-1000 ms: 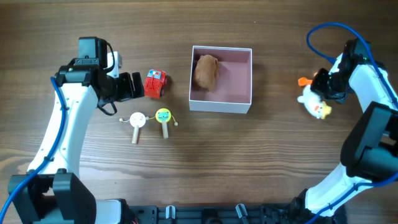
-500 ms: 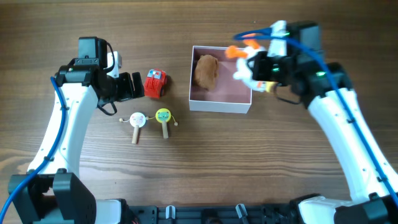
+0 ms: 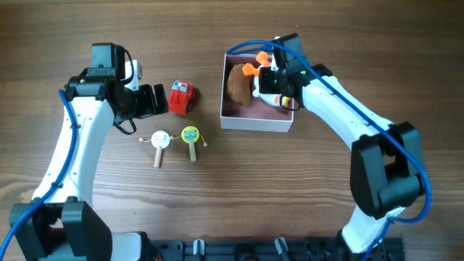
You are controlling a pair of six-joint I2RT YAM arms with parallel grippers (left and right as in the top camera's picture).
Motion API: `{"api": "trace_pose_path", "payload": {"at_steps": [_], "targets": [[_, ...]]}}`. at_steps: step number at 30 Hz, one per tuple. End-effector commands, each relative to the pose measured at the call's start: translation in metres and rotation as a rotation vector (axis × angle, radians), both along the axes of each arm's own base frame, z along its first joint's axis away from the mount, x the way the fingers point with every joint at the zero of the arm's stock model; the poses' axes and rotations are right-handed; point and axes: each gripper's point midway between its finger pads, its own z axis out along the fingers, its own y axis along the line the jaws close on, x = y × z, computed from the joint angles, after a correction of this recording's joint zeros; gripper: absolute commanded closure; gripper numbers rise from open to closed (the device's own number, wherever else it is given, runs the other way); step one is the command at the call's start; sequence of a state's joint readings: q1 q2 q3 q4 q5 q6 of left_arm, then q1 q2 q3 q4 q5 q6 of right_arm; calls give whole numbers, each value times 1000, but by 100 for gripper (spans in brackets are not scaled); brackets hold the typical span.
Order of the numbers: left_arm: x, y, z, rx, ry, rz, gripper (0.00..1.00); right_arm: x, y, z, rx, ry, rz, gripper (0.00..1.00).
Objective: Pack container
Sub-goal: 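Carry the duck into the box beside the bear and release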
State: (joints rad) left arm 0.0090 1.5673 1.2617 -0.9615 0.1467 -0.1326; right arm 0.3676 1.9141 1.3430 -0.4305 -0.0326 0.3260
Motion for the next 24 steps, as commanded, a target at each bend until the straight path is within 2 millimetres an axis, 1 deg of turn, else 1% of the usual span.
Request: {"api": "trace_pose_path", "payload": {"at_steps": [1, 2, 4, 5, 8, 9, 11, 12, 14, 15, 16, 18, 19, 21, 23, 24], "targets": [[5, 3, 6, 7, -21, -8, 0, 4, 8, 18, -32, -77, 158, 32], [5, 3, 6, 7, -21, -8, 0, 2, 11, 26, -22, -86, 180, 26], [5, 3, 6, 7, -21, -8, 0, 0, 9, 53, -17, -135, 170, 20], [5, 3, 6, 7, -21, -8, 0, 1, 7, 69, -9, -170, 152, 18], [5, 3, 6, 7, -21, -8, 0, -6, -1, 134, 37, -299, 127, 13], [5, 3, 6, 7, -21, -8, 0, -12, -9, 161, 56, -349, 107, 11], [5, 3, 6, 7, -21, -8, 0, -24, -26, 196, 68, -410, 79, 9], [5, 3, 6, 7, -21, -8, 0, -31, -38, 209, 64, -431, 52, 10], [5, 3, 6, 7, -21, -8, 0, -44, -68, 226, 42, -446, -12, 10], [5, 3, 6, 7, -21, -8, 0, -50, -79, 229, 34, -442, -37, 9], [5, 3, 6, 7, -21, -8, 0, -58, -97, 232, 24, -426, -76, 10], [5, 3, 6, 7, -21, -8, 0, -69, -120, 228, 6, -387, -130, 9], [5, 3, 6, 7, -21, -8, 0, -75, -133, 220, -8, -344, -162, 9], [7, 1, 7, -6, -29, -1, 0, -85, -149, 205, -27, -269, -200, 7], [12, -11, 11, -94, -40, 44, 0, -95, -161, 185, -45, -184, -228, 4], [8, -19, 12, -152, -18, 67, 0, -99, -164, 176, -51, -145, -236, 3]]}}
